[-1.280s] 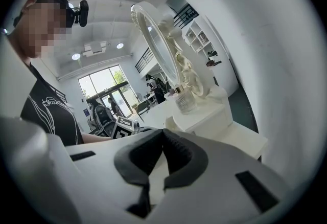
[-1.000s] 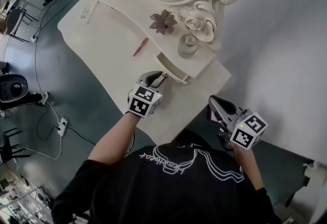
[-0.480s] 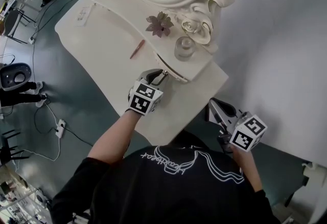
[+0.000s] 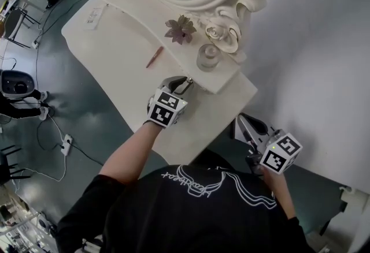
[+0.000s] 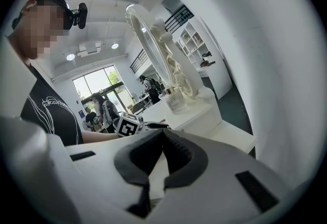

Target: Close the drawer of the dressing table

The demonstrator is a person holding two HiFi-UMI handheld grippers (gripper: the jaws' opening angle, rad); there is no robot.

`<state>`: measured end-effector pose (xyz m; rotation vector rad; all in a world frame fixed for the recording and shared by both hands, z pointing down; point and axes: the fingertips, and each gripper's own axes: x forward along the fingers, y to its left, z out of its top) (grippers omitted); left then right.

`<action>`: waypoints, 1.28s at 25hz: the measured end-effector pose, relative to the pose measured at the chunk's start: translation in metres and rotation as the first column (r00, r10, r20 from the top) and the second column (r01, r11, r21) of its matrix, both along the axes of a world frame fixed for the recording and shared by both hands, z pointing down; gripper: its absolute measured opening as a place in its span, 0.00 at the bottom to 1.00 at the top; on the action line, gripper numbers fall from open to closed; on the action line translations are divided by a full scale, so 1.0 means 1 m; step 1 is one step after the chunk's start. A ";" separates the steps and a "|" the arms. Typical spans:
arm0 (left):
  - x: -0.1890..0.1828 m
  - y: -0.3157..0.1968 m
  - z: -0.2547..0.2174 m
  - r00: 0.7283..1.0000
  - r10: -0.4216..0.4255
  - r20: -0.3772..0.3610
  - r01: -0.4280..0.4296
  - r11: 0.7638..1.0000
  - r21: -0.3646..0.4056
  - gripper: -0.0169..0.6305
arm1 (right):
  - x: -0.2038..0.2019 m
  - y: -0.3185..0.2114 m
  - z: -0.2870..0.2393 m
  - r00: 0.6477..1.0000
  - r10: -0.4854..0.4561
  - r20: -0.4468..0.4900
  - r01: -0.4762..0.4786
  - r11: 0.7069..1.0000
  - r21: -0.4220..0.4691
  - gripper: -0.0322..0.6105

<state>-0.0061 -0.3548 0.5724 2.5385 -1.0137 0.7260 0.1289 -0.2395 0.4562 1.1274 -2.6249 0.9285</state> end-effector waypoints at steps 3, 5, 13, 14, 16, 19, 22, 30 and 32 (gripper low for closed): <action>0.003 -0.003 0.000 1.000 -0.004 0.000 0.004 1.000 0.000 0.18 | 0.001 0.000 0.001 1.000 0.003 0.000 -0.003 1.000 -0.002 0.06; 0.005 -0.006 -0.001 1.000 -0.009 0.000 0.009 1.000 0.004 0.18 | 0.001 0.000 0.000 1.000 0.007 0.001 -0.007 1.000 -0.003 0.06; 0.008 -0.007 0.000 1.000 -0.014 -0.018 0.014 1.000 -0.009 0.18 | 0.006 0.003 0.003 1.000 0.026 0.003 -0.026 1.000 -0.016 0.06; 0.008 -0.007 0.000 0.999 -0.015 -0.032 0.014 1.000 -0.015 0.18 | 0.005 0.004 0.003 1.000 0.025 0.004 -0.025 1.000 -0.016 0.06; 0.008 -0.008 0.001 0.998 -0.018 -0.066 0.016 0.999 -0.038 0.18 | 0.003 0.004 0.003 1.000 0.022 0.005 -0.022 1.000 -0.015 0.06; 0.008 -0.008 -0.001 0.996 -0.013 -0.090 0.009 0.999 -0.049 0.19 | 0.000 0.004 0.001 1.000 0.017 0.006 -0.017 1.000 -0.013 0.06; 0.007 -0.005 -0.004 0.997 0.016 -0.081 -0.018 0.999 -0.029 0.26 | -0.004 0.004 -0.001 1.000 0.013 0.008 -0.013 1.000 -0.007 0.06; -0.010 0.021 -0.046 0.986 0.025 -0.163 -0.021 1.000 0.022 0.35 | -0.023 0.016 -0.009 1.000 -0.012 0.014 0.012 1.000 0.015 0.06; -0.015 0.029 -0.062 0.979 0.005 -0.204 0.000 1.000 0.026 0.35 | -0.028 0.020 -0.011 1.000 -0.015 0.012 0.014 1.000 0.016 0.06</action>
